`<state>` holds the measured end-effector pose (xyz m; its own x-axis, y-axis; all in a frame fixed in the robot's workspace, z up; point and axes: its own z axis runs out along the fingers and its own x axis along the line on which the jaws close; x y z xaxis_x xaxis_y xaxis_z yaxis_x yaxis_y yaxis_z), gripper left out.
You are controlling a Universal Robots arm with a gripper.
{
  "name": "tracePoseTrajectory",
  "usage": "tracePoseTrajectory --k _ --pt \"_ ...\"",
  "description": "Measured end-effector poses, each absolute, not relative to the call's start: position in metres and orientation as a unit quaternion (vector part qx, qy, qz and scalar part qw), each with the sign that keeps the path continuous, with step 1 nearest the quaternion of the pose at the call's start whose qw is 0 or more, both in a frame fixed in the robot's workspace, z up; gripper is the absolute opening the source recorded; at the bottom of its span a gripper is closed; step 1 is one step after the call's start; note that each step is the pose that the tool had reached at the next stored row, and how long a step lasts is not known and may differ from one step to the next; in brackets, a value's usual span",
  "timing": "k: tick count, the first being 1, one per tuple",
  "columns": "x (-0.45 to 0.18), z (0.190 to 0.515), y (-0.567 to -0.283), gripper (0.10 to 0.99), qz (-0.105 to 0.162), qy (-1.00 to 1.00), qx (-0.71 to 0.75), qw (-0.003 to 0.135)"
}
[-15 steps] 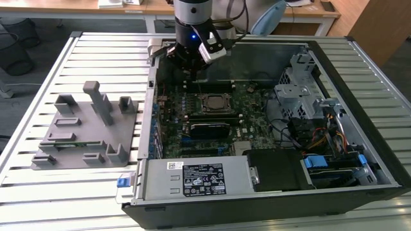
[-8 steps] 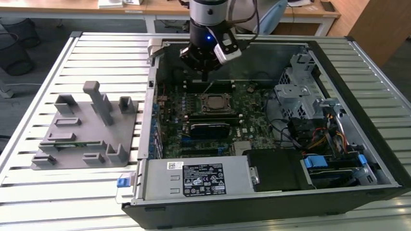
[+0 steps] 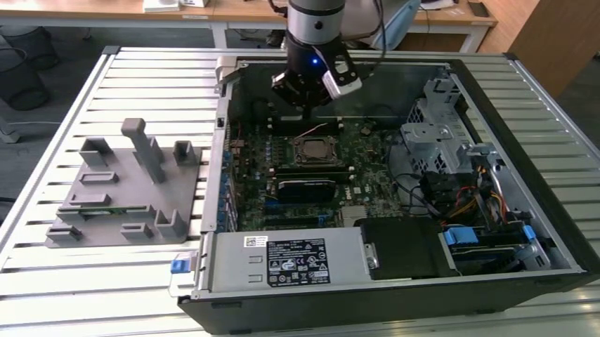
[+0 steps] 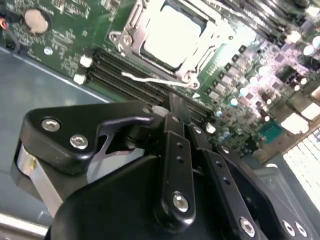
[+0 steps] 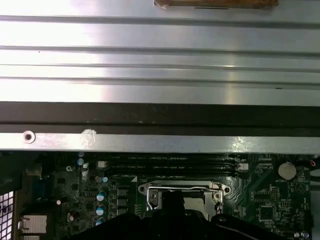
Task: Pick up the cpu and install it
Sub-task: 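Install the first cpu locking lever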
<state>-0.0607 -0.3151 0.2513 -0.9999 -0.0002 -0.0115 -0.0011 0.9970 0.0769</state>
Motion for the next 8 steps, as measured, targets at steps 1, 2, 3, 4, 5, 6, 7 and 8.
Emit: tracePoseTrajectory --k 1,2,3,4,5,6,7,8 --pt "-0.06 0.25 -0.315 0.106 0.038 0.999 0.0 0.006" --pt "-0.058 0.248 -0.315 0.106 0.038 0.999 0.001 0.006" --pt "-0.056 0.246 -0.315 0.106 0.038 0.999 0.002 0.006" --pt "-0.055 0.245 -0.315 0.106 0.038 0.999 0.002 0.006" --pt "-0.053 0.243 -0.315 0.106 0.038 0.999 0.002 0.006" --pt "-0.051 0.241 -0.315 0.106 0.038 0.999 0.002 0.006" --pt "-0.05 0.239 -0.314 0.106 0.037 0.999 0.002 0.006" --pt "-0.05 0.238 -0.313 0.106 0.037 0.999 0.002 0.006"
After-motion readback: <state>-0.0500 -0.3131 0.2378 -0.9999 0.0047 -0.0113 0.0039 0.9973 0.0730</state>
